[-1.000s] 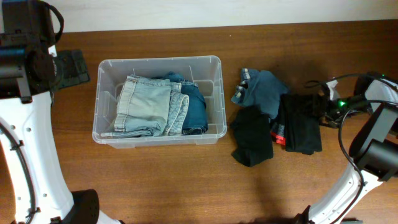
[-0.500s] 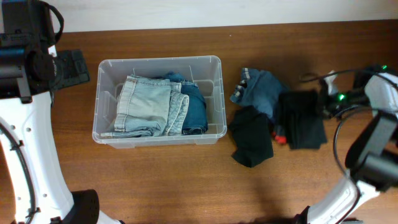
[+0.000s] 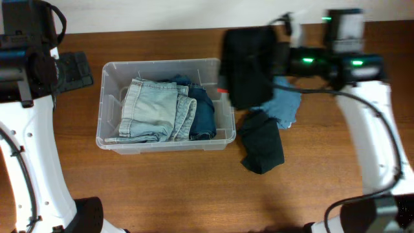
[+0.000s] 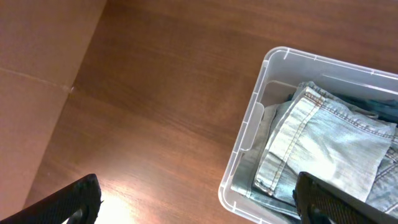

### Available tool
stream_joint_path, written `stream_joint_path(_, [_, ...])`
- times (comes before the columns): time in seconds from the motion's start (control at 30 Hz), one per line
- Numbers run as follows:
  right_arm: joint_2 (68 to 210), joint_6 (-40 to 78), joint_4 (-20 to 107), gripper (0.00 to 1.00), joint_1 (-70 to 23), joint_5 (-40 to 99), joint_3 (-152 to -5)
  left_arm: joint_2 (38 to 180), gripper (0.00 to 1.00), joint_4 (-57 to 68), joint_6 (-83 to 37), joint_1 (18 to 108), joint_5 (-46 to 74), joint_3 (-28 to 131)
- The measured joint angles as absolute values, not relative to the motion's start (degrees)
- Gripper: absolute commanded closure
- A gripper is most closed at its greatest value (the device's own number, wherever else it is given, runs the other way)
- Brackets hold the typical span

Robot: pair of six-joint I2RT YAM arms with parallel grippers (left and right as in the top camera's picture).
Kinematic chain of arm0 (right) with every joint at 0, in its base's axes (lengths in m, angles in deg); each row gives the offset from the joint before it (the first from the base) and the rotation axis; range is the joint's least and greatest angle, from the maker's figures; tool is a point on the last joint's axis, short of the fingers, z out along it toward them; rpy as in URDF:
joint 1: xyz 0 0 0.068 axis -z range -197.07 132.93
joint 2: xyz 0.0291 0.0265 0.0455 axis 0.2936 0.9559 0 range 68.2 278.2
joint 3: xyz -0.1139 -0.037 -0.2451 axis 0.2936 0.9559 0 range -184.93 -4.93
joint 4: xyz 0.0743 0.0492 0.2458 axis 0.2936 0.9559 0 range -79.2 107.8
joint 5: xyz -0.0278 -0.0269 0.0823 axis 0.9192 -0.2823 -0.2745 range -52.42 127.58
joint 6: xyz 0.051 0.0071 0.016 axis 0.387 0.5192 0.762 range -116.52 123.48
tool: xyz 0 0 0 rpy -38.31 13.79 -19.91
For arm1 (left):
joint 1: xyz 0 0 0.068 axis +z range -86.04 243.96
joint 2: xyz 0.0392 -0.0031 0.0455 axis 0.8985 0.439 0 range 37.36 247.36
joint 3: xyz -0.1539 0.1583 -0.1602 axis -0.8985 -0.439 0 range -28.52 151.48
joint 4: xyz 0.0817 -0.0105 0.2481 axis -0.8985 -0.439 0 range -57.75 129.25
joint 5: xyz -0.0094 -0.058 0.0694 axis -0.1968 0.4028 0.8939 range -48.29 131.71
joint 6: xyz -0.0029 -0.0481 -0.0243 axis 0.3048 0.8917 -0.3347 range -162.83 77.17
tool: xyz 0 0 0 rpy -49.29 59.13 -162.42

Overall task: Pack container
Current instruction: 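Carry the black leggings into the bin and lower them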

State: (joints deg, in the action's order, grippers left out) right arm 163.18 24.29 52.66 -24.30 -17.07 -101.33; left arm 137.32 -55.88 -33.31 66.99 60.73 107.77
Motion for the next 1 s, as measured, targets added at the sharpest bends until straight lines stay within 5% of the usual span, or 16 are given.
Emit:
stream_joint_path(0.2, [168.0,32.8,49.3,0.95,-38.1,-7.3,-101.3,137.3,0.01,-55.9,-33.3,67.0,60.8,107.8])
stream_joint_path(0.4, [176.4,33.3,48.0,0.94,-40.2,3.0,-101.3,137.3,0.01,-55.9,-33.3,67.0,60.8,107.8])
stream_joint_path(0.57, [183.7,31.7,47.4,0.79,-39.8,10.6,-101.3,137.3,0.01,-55.9,-33.3,67.0,60.8,107.8])
stream_joint_path(0.7, [184.9,27.4,47.5,0.57,-39.7,17.6,-101.3,137.3,0.01,-55.9,-33.3,67.0,60.8,107.8])
stream_joint_path(1.0, [180.8,19.9,50.0,0.44,-39.9,23.2,-103.4,137.3,0.01,-55.9,-33.3,67.0,60.8,107.8])
